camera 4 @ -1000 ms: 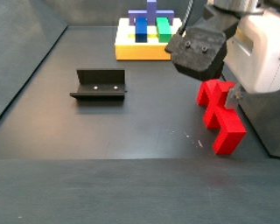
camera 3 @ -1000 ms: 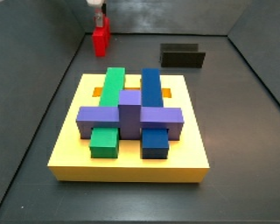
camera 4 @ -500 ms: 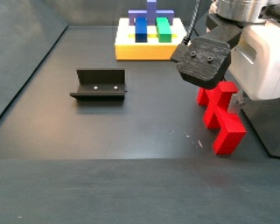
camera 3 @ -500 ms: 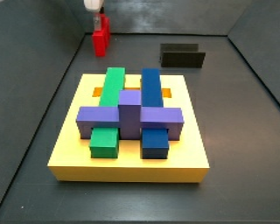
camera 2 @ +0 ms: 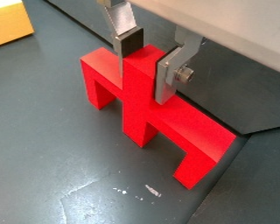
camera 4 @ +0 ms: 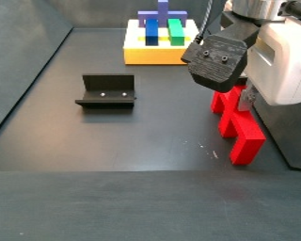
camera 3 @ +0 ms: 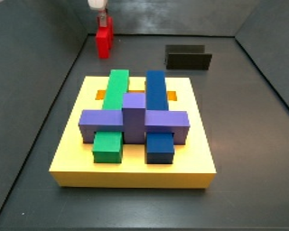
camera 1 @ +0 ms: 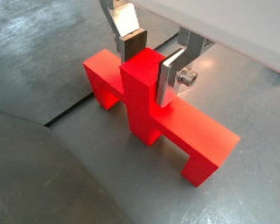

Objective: Pick up the red object. Move up. Move to above the board. Insert the red object.
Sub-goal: Pick up the red object.

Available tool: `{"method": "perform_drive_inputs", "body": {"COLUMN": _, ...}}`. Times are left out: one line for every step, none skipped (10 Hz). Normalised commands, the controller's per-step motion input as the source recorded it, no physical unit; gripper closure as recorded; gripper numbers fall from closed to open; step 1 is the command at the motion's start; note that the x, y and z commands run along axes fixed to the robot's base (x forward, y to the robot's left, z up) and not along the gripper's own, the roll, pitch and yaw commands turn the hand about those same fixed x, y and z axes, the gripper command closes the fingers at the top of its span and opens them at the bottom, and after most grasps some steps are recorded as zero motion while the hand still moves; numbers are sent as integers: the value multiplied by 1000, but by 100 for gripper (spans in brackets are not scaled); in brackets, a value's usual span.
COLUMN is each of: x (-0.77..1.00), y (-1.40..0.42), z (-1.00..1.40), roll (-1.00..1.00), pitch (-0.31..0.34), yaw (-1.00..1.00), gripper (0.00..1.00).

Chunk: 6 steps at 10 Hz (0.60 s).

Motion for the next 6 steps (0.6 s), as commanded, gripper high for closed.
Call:
{"method": "perform_drive_inputs", "body": {"x": 0, "y": 0, "z": 0, "roll": 0, "pitch": 0, "yaw": 0, "gripper": 100}}
{"method": "perform_drive_inputs", "body": {"x": 0, "y": 0, "z": 0, "roll": 0, "pitch": 0, "yaw": 0, "gripper": 100}}
{"method": "perform_drive_inputs", "body": {"x": 0, "y": 0, "z": 0, "roll": 0, "pitch": 0, "yaw": 0, "gripper": 100}}
{"method": "perform_drive_inputs", "body": {"x": 0, "y": 0, "z": 0, "roll": 0, "pitch": 0, "yaw": 0, "gripper": 100}}
{"method": "perform_drive_inputs", "body": {"x": 0, "y": 0, "z": 0, "roll": 0, "pitch": 0, "yaw": 0, "gripper": 100}}
{"method": "perform_drive_inputs", "body": {"x": 0, "y": 0, "z": 0, "roll": 0, "pitch": 0, "yaw": 0, "gripper": 100}}
